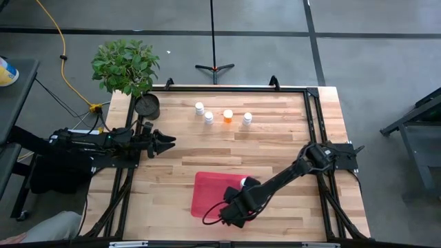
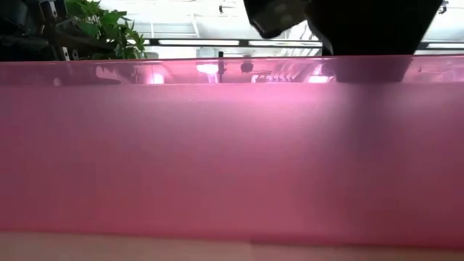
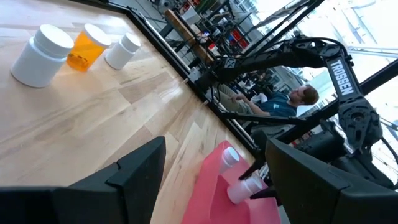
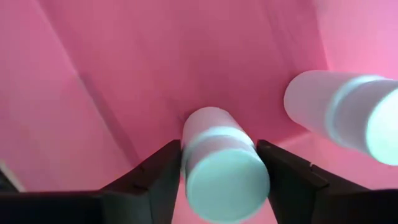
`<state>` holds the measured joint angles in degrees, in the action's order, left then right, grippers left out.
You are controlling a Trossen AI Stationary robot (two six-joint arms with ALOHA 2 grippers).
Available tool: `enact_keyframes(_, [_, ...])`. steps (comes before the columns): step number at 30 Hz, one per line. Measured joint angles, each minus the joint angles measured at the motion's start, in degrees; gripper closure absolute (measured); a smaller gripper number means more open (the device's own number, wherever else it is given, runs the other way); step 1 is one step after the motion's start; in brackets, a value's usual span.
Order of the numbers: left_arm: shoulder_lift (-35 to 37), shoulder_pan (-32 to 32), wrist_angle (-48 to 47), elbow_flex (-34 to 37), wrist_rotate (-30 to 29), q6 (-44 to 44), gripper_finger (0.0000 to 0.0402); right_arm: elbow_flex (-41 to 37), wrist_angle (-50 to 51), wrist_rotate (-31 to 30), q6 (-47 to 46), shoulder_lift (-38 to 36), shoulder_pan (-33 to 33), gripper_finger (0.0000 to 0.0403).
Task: Pick and place pill bottles into a basket
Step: Put the white pill bottle into the red bin
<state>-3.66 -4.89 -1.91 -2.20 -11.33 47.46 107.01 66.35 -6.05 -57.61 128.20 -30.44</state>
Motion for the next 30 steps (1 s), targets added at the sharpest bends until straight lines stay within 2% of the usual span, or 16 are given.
enact_keyframes(14, [0.0, 0.0, 0.0, 0.0, 0.0, 0.0, 0.0092, 0.0, -0.2, -1.3, 2.3, -2.1, 0.7, 0.0199])
enact_keyframes(22, [0.0, 0.0, 0.0, 0.0, 0.0, 0.1, 0.0092, 0.1, -0.2, -2.1, 2.6, -6.6, 0.8, 0.0169])
enact_keyframes(30, [0.0, 0.0, 0.0, 0.0, 0.0, 0.1, 0.0092, 0.1, 0.1, -1.3, 3.2, -6.7, 0.8, 0.0149])
